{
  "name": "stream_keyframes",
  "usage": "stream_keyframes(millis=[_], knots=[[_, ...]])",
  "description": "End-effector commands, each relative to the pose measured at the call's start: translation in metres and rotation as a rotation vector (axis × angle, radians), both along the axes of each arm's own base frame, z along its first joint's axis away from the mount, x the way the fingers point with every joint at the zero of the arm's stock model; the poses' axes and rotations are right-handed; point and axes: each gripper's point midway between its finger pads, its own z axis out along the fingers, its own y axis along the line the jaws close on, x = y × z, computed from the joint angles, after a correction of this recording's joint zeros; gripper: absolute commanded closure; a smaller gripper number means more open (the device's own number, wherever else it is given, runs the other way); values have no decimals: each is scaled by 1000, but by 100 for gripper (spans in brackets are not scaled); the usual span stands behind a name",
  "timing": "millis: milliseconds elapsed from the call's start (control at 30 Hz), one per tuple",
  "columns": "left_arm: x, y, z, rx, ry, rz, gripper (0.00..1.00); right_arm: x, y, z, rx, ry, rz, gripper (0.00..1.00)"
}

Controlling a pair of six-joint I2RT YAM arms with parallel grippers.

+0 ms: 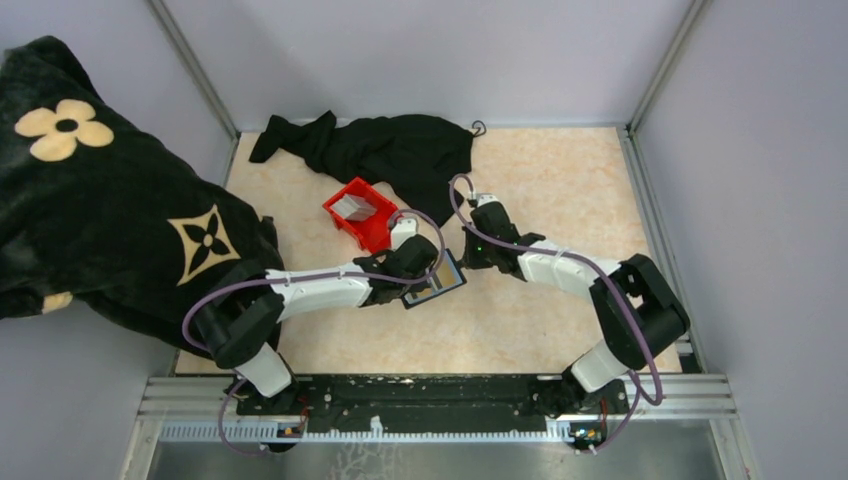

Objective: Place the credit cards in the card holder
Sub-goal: Insert the credit card into the card holder.

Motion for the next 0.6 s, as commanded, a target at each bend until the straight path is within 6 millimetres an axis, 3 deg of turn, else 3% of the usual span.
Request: stream_keyframes(millis=[0,467,500,567], knots=[[12,-17,13,-33,-33,-20,92,19,16,17,18,-64,22,100],[14,-19,5,-3,-17,-28,93,28,22,-2,2,-37,24,100],[14,-19,4,-2,-16,-28,95,26,21,-13,-13,-13,25,100],[13,-18,3,0,-14,-28,97,26,21,-17,-17,-4,25,100]])
